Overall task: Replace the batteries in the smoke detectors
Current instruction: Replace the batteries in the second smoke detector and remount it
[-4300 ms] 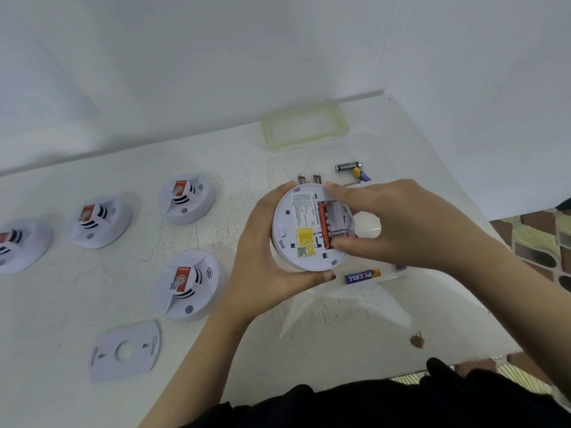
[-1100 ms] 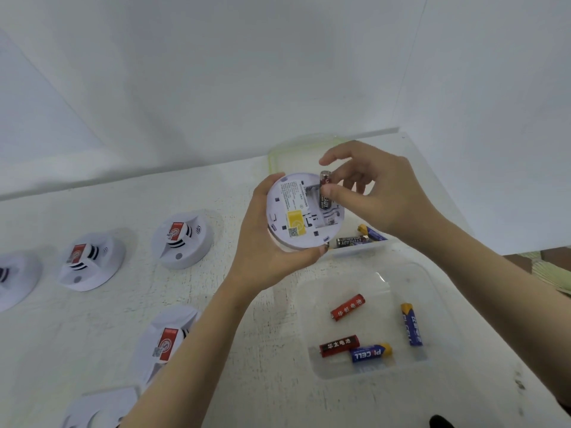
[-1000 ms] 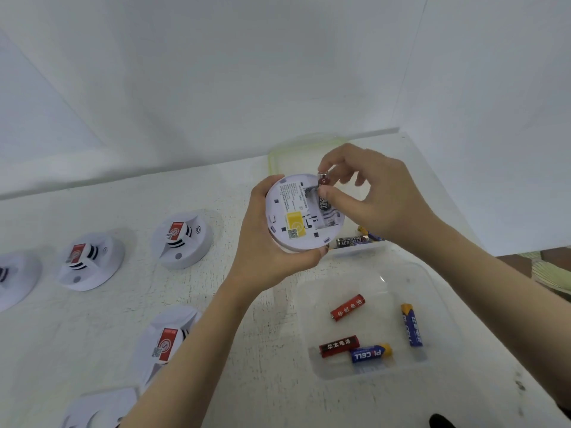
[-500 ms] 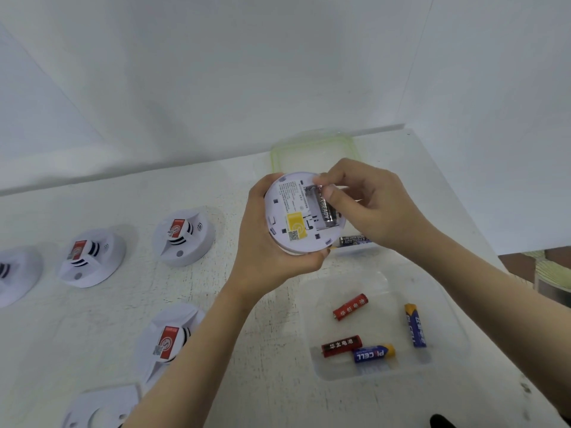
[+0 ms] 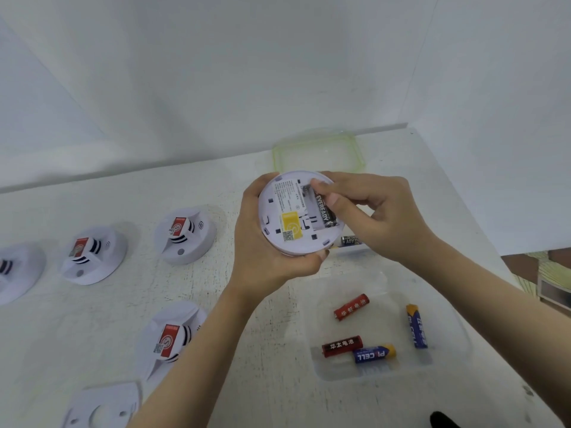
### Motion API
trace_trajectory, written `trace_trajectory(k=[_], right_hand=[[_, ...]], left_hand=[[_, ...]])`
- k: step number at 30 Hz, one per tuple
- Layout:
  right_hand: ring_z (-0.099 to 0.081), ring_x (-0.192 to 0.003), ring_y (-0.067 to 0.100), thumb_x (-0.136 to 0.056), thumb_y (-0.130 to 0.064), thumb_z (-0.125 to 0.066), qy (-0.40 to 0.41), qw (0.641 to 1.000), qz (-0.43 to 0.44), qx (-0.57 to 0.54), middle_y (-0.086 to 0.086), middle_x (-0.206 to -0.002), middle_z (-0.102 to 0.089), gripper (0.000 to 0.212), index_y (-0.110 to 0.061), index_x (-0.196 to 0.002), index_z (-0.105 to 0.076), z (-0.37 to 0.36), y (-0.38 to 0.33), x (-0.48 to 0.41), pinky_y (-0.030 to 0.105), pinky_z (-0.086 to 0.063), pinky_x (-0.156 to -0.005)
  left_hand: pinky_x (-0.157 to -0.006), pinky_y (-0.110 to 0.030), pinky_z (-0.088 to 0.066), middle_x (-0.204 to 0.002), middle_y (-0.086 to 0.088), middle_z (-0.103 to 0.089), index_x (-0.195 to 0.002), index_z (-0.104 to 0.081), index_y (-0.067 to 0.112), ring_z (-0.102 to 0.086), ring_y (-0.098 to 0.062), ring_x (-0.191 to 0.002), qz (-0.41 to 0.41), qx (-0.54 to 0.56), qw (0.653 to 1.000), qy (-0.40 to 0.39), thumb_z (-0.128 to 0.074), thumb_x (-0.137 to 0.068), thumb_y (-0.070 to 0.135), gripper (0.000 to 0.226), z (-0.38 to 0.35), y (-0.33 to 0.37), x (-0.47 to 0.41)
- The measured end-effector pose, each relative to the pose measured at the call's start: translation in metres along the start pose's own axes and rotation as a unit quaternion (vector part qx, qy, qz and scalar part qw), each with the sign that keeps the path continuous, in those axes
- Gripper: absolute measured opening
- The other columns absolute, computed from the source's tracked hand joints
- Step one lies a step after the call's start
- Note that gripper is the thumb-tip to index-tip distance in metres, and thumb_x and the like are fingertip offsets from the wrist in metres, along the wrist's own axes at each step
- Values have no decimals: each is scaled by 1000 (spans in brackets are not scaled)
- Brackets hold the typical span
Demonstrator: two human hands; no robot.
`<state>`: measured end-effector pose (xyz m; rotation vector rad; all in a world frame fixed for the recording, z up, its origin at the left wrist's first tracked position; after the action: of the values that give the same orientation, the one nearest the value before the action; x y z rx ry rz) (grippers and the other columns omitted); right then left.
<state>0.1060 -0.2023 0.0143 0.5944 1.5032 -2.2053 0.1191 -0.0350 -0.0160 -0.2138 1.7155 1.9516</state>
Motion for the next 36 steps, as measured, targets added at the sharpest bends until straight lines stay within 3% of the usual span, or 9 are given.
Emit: trace_trajectory(k=[5, 8, 11, 14, 17, 27, 29, 33, 36], right_hand=[[-58, -118, 14, -89, -18, -51, -65, 990, -95, -83, 3, -125, -61, 38, -11, -126, -54, 0, 11, -3, 37, -53, -91], [-63, -107, 9, -93, -18, -49, -82, 981, -146, -93, -3, -130, -57, 43, -29, -134, -47, 3, 15, -6, 27, -55, -82], [-64, -81, 2, -89, -19, -60, -143, 974, -150, 88, -8, -108, -67, 29, -34, -114, -59, 13, 21, -15, 14, -49, -71], [-56, -71, 2, -82, -26, -68, -321, 886, -197, 270, -13, -94, -65, 16, -36, -94, -65, 20, 27, -23, 21, -43, -65], [-51, -74, 4, -81, -33, -68, -395, 799, -222, 396, -14, -94, -61, 15, -32, -96, -66, 18, 28, -23, 23, -37, -64], [-58, -93, 17, -81, -32, -62, -375, 764, -175, 495, -6, -101, -64, 17, -26, -97, -64, 13, 37, -21, 27, -42, -71], [-55, -89, 14, -84, -29, -59, -369, 774, -171, 486, -7, -101, -64, 15, -25, -97, -63, 13, 37, -21, 25, -37, -69], [-52, -59, 2, -90, -34, -56, -332, 855, -226, 329, -10, -86, -67, 12, -28, -98, -63, 19, 26, -21, 25, -42, -61], [-58, -60, 7, -90, -34, -54, -260, 905, -217, 257, -13, -79, -66, 13, -32, -98, -64, 24, 16, -19, 20, -44, -60]], left_hand=[[-92, -21, -48, -122, 23, -47, -128, -32, 21, -51, -4, -117, 0, -24, 1000, -2, -80, -56, 18, 86, 7, -3, -7], [-97, -25, -47, -127, 19, -44, -129, -31, 23, -48, -6, -123, -4, -46, 999, 8, -82, -58, 20, 87, 17, -5, -12], [-95, -12, -41, -126, 32, -43, -130, -31, 19, -46, 5, -121, 7, -71, 997, 1, -83, -59, 17, 88, 25, -10, -8], [-97, -12, -41, -131, 18, -43, -132, -32, 11, -46, 4, -123, 21, -82, 996, -1, -83, -58, 26, 91, 30, -14, -2], [-98, -13, -41, -133, 12, -42, -133, -32, 10, -45, 2, -124, 26, -91, 996, 1, -83, -58, 26, 92, 31, -13, -2], [-91, -8, -43, -128, 12, -44, -128, -34, 11, -47, 9, -118, 33, -100, 994, 2, -89, -50, 10, 95, 27, -15, -2], [-91, -8, -43, -129, 9, -45, -127, -34, 10, -47, 9, -119, 41, -92, 995, 2, -91, -48, 13, 98, 27, -16, -2], [-96, -6, -37, -136, -4, -40, -128, -30, 8, -40, 12, -125, 49, -83, 995, 5, -86, -50, 28, 97, 27, -15, -3], [-97, -9, -40, -132, 2, -41, -123, -30, 20, -43, 5, -125, 35, -88, 995, 17, -89, -49, 27, 94, 27, -12, -3]])
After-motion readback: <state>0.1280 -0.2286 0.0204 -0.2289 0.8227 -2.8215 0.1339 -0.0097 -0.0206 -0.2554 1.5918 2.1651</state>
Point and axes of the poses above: each hand's wrist, its own x-axis away from the middle knuckle, its own z-axis out of the back of the hand, y = z × x, the point moved 2 cm from there along -x, towards the middle knuckle
